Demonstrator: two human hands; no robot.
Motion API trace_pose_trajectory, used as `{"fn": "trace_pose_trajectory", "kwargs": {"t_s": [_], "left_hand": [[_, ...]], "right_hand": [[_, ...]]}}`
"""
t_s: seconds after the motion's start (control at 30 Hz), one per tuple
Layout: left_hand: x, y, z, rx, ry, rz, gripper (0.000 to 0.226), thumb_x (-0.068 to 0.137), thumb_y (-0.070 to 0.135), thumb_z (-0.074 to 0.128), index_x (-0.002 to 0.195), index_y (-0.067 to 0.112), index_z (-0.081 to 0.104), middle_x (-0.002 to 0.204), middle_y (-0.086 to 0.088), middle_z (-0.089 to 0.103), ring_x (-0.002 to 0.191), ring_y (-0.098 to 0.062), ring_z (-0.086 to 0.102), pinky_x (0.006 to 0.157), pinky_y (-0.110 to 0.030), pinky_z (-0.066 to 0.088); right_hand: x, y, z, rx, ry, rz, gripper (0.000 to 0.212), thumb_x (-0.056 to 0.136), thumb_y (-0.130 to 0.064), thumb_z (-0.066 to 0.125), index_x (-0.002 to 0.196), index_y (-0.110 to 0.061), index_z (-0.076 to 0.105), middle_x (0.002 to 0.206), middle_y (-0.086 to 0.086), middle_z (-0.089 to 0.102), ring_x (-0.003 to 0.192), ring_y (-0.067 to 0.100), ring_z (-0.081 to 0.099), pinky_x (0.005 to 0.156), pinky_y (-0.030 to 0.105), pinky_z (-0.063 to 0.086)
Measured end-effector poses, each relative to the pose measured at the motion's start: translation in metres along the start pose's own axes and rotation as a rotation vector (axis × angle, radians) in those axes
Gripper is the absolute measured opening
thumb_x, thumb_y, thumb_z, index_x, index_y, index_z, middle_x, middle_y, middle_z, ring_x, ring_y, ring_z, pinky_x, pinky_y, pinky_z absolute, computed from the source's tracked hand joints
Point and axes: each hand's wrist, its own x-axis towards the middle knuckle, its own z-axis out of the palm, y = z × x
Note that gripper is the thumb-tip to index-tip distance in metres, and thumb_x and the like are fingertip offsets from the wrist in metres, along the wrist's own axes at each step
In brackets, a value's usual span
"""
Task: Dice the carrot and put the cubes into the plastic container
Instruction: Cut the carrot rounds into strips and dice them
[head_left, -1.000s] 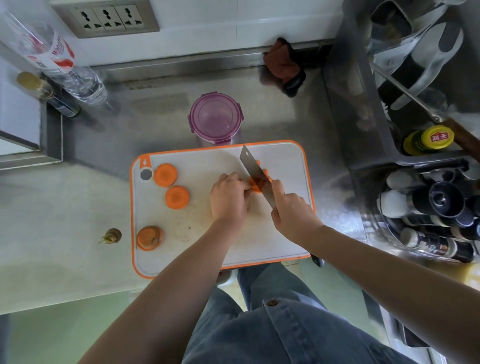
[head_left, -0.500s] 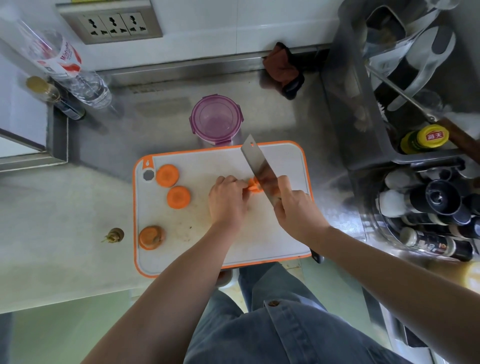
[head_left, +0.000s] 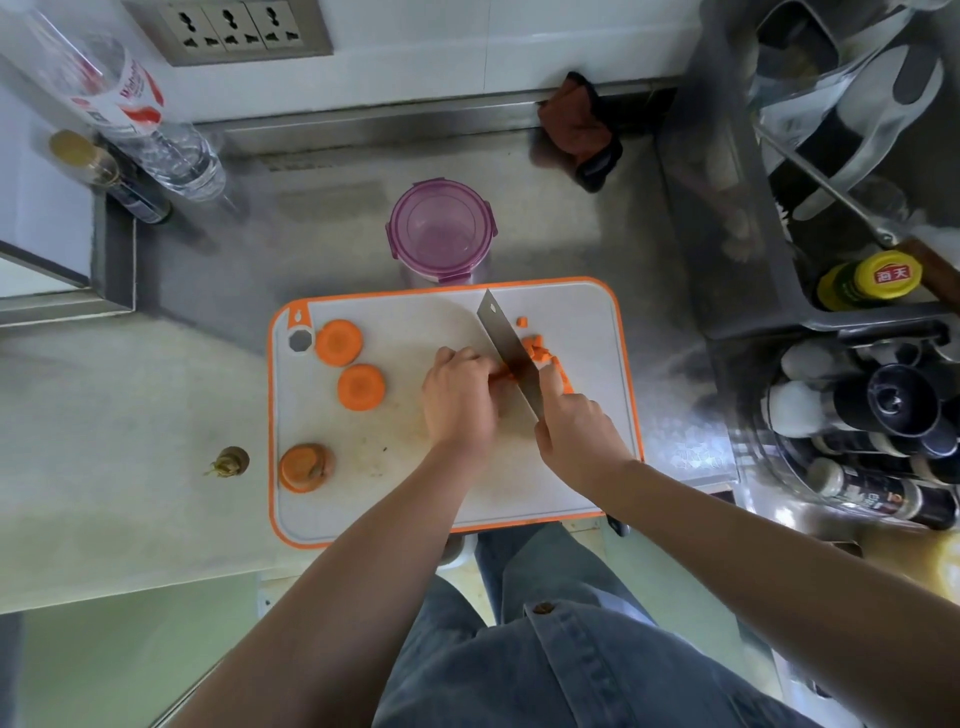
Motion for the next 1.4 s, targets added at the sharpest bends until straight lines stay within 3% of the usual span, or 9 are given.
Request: {"fn": "trace_pose_trajectory", "kwargs": {"t_s": [0.2, 0.43, 0.53, 0.7, 0.8, 0.93, 1.17, 1.27, 1.4], "left_hand": [[-0.001, 0.001, -0.003, -0.053, -0.001, 0.008, 0.006, 0.082, 0.022, 0.071, 0.084, 0.020, 0.076, 0.079, 0.000, 0.067, 0.084, -0.024, 0.054, 0.061, -0.032, 0.039], [-0.003, 0.001, -0.007, -0.100, -0.017, 0.034, 0.020, 0.083, 0.037, 0.071, 0.097, 0.023, 0.076, 0.091, 0.002, 0.070, 0.093, -0.023, 0.054, 0.070, -0.034, 0.045], [-0.005, -0.005, -0.011, -0.068, -0.021, 0.029, 0.028, 0.083, 0.037, 0.071, 0.106, 0.021, 0.072, 0.099, 0.001, 0.069, 0.099, -0.023, 0.053, 0.075, -0.035, 0.045], [-0.008, -0.006, -0.015, -0.057, -0.018, 0.001, 0.013, 0.082, 0.030, 0.070, 0.090, 0.023, 0.077, 0.086, 0.001, 0.066, 0.092, -0.023, 0.052, 0.065, -0.031, 0.039], [-0.007, -0.003, -0.013, -0.044, -0.036, -0.001, 0.011, 0.079, 0.025, 0.070, 0.088, 0.022, 0.077, 0.084, 0.001, 0.066, 0.090, -0.024, 0.051, 0.064, -0.030, 0.036], [-0.006, -0.002, -0.011, 0.007, -0.037, 0.008, 0.007, 0.082, 0.022, 0.068, 0.083, 0.019, 0.074, 0.084, 0.000, 0.065, 0.087, -0.023, 0.051, 0.062, -0.029, 0.028], [-0.006, -0.001, -0.013, -0.019, -0.031, 0.019, 0.011, 0.085, 0.026, 0.066, 0.085, 0.019, 0.075, 0.084, -0.001, 0.066, 0.088, -0.025, 0.052, 0.064, -0.030, 0.032], [-0.006, -0.001, -0.013, -0.029, -0.024, -0.010, 0.013, 0.085, 0.029, 0.067, 0.090, 0.021, 0.077, 0.087, 0.001, 0.068, 0.091, -0.023, 0.052, 0.068, -0.032, 0.040], [-0.007, 0.001, -0.014, -0.020, -0.023, -0.023, 0.015, 0.088, 0.028, 0.065, 0.095, 0.022, 0.077, 0.092, 0.002, 0.070, 0.094, -0.020, 0.053, 0.073, -0.031, 0.043]], "right_hand": [[0.001, 0.004, -0.002, -0.017, 0.014, -0.003, 0.049, 0.094, -0.008, 0.043, 0.139, -0.008, 0.024, 0.074, 0.004, 0.045, 0.063, 0.025, 0.045, 0.055, 0.031, 0.031], [0.003, 0.013, -0.015, 0.050, 0.072, -0.032, 0.023, 0.094, -0.010, 0.040, 0.115, -0.012, 0.029, 0.064, 0.009, 0.048, 0.055, 0.030, 0.047, 0.048, 0.031, 0.028], [0.000, 0.006, -0.020, 0.027, 0.055, -0.071, 0.025, 0.096, -0.011, 0.040, 0.118, -0.012, 0.030, 0.067, 0.006, 0.048, 0.054, 0.022, 0.043, 0.045, 0.027, 0.023], [-0.003, -0.002, -0.016, -0.044, 0.007, -0.064, 0.039, 0.097, -0.012, 0.041, 0.133, -0.012, 0.027, 0.080, 0.008, 0.055, 0.063, 0.023, 0.051, 0.053, 0.028, 0.032], [-0.001, -0.002, -0.011, -0.042, 0.005, -0.038, 0.040, 0.095, -0.009, 0.042, 0.132, -0.011, 0.027, 0.074, 0.002, 0.045, 0.059, 0.019, 0.045, 0.049, 0.023, 0.026], [0.003, -0.007, -0.004, -0.040, -0.007, -0.025, 0.045, 0.093, -0.007, 0.044, 0.134, -0.011, 0.027, 0.081, 0.005, 0.050, 0.066, 0.027, 0.054, 0.060, 0.038, 0.048], [0.009, -0.002, -0.010, -0.008, 0.015, -0.032, 0.038, 0.094, -0.008, 0.042, 0.130, -0.008, 0.031, 0.080, 0.010, 0.048, 0.065, 0.033, 0.048, 0.056, 0.035, 0.033], [0.004, 0.000, -0.018, 0.010, 0.049, -0.038, 0.036, 0.095, -0.010, 0.041, 0.129, -0.007, 0.031, 0.072, 0.006, 0.045, 0.063, 0.030, 0.042, 0.050, 0.031, 0.022], [-0.002, -0.004, -0.026, -0.033, 0.043, -0.097, 0.038, 0.097, -0.012, 0.040, 0.134, -0.009, 0.029, 0.071, -0.002, 0.040, 0.057, 0.020, 0.039, 0.046, 0.022, 0.018]]}}
